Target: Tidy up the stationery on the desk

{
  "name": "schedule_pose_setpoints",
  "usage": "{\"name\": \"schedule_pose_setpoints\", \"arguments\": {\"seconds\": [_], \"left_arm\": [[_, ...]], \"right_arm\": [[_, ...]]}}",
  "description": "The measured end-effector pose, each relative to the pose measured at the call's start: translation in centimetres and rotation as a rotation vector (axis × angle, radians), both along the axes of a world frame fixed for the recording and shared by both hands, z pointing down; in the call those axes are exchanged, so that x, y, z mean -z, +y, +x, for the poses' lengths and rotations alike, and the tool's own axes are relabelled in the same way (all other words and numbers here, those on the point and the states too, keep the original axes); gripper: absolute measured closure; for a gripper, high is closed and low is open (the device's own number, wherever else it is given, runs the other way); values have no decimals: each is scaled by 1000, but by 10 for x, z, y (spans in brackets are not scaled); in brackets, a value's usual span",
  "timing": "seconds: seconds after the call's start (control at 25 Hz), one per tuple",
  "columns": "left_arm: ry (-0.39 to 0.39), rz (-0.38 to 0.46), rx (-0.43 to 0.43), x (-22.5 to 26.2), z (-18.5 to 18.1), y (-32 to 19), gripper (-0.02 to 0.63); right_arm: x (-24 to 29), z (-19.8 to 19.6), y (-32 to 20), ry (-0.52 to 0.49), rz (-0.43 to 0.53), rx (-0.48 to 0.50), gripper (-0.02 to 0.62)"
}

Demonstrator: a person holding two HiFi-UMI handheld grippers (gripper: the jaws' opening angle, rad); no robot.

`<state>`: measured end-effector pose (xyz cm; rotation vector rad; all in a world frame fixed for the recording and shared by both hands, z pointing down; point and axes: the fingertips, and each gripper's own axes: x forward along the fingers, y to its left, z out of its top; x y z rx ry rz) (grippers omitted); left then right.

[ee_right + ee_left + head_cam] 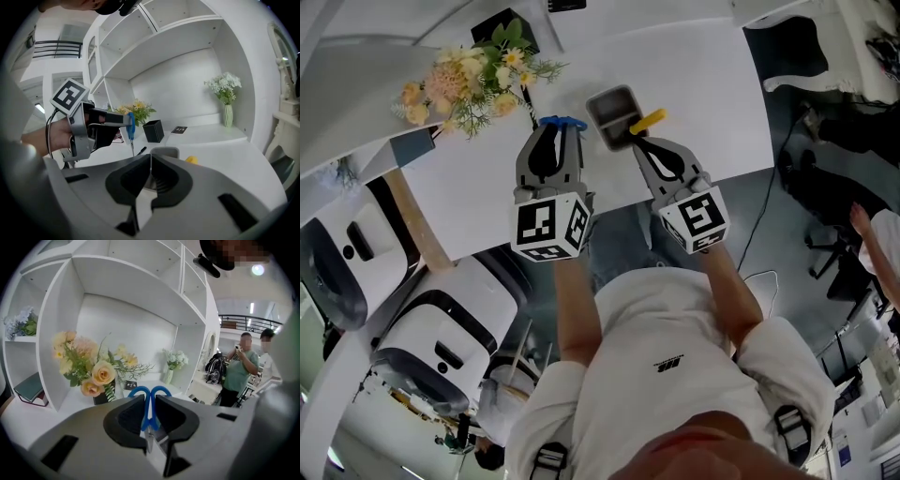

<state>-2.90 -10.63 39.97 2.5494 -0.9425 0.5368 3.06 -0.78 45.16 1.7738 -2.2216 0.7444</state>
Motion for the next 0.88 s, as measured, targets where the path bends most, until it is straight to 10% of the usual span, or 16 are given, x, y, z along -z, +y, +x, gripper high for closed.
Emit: {"name": "schedule_pose_setpoints", "arguments": {"seconds": [0.4,0.88], "left_arm": [[77,-40,-87,12,41,23,606],[-58,-118,-163,-61,52,39,606]], "right_arm": [[1,11,6,5,-3,-26,595],[-12,12,3,7,-32,-39,595]]}}
